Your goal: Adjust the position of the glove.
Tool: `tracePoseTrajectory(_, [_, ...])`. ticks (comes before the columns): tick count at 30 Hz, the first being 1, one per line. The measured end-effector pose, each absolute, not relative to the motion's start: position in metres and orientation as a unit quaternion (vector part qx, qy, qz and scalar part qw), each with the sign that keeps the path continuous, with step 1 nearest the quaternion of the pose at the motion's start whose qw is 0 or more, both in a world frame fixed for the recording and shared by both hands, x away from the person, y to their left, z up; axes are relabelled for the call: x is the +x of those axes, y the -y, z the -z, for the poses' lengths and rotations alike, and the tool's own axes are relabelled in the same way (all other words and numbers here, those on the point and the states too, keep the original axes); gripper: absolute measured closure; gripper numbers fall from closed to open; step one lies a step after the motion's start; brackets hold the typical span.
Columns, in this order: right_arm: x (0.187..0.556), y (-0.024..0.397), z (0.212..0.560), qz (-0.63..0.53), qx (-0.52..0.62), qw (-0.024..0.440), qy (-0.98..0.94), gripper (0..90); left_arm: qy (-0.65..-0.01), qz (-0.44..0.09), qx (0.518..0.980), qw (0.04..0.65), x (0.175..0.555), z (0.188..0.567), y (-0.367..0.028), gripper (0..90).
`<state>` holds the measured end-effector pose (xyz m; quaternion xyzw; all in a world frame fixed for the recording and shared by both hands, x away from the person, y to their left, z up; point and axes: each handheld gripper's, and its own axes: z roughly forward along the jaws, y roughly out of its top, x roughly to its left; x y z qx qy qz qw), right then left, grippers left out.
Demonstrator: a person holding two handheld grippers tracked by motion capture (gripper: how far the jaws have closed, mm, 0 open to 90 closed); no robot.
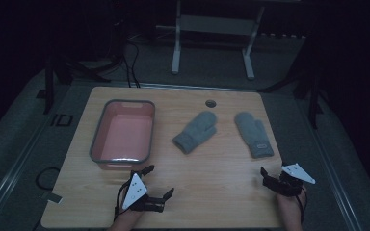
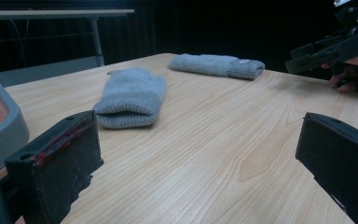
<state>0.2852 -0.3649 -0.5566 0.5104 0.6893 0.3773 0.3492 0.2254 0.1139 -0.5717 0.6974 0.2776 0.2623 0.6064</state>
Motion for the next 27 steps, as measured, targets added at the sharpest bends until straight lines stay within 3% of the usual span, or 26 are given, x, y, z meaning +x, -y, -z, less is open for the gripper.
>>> tracePoseTrajectory(3, [0.288,0.367,0.557,-0.38,0.51,0.313,-0.705,13.5,-0.281,-0.259,0.695,0.609,0.226,0.572,-0.115,0.3])
tracePoseTrajectory(8, [0.291,0.365,0.549,-0.393,0.489,0.297,-0.72,13.5,-0.283,-0.269,0.694,0.605,0.226,0.572,-0.114,0.3])
tracePoseTrajectory(13, [0.303,0.359,0.539,-0.374,0.481,0.311,-0.729,13.6,-0.286,-0.272,0.691,0.605,0.227,0.572,-0.114,0.3])
tracePoseTrajectory(22, [0.324,0.349,0.514,-0.409,0.464,0.29,-0.73,14.1,-0.283,-0.276,0.691,0.606,0.226,0.572,-0.115,0.3])
tracePoseTrajectory(23, [0.333,0.344,0.506,-0.423,0.46,0.267,-0.734,14.0,-0.285,-0.274,0.689,0.607,0.226,0.572,-0.115,0.3])
tracePoseTrajectory(27, [0.347,0.333,0.497,-0.425,0.448,0.244,-0.748,13.0,-0.283,-0.275,0.689,0.607,0.226,0.572,-0.115,0.3])
